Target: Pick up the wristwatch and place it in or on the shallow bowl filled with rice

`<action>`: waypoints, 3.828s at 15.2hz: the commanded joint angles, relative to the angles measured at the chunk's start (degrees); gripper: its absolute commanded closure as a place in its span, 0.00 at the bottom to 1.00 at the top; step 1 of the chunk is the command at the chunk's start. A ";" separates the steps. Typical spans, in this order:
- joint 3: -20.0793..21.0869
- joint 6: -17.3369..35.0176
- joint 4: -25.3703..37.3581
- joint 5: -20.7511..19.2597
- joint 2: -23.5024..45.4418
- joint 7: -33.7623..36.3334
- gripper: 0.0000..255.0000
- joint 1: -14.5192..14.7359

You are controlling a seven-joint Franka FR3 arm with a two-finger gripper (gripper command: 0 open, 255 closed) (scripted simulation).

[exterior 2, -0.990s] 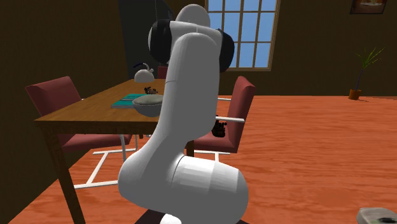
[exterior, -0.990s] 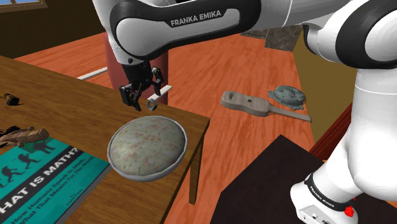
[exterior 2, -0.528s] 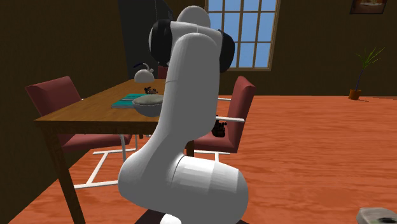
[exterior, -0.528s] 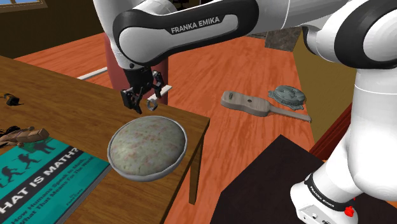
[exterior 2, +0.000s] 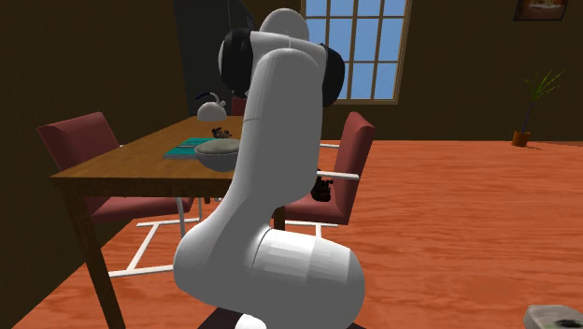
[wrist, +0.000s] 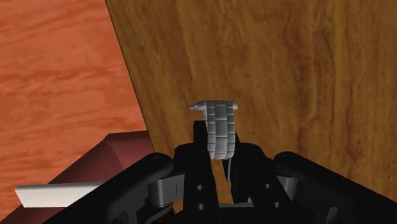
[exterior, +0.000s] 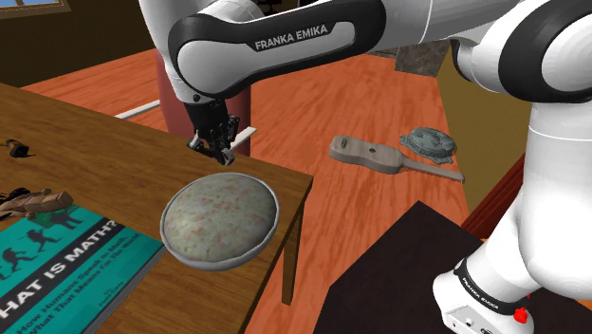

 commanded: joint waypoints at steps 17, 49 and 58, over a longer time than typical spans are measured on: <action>0.26 -10.01 10.44 0.24 0.22 -1.39 1.00 1.33; 4.84 -20.87 10.06 4.26 -10.35 9.41 1.00 8.69; 6.47 -15.40 -0.06 6.71 -15.03 13.88 1.00 9.88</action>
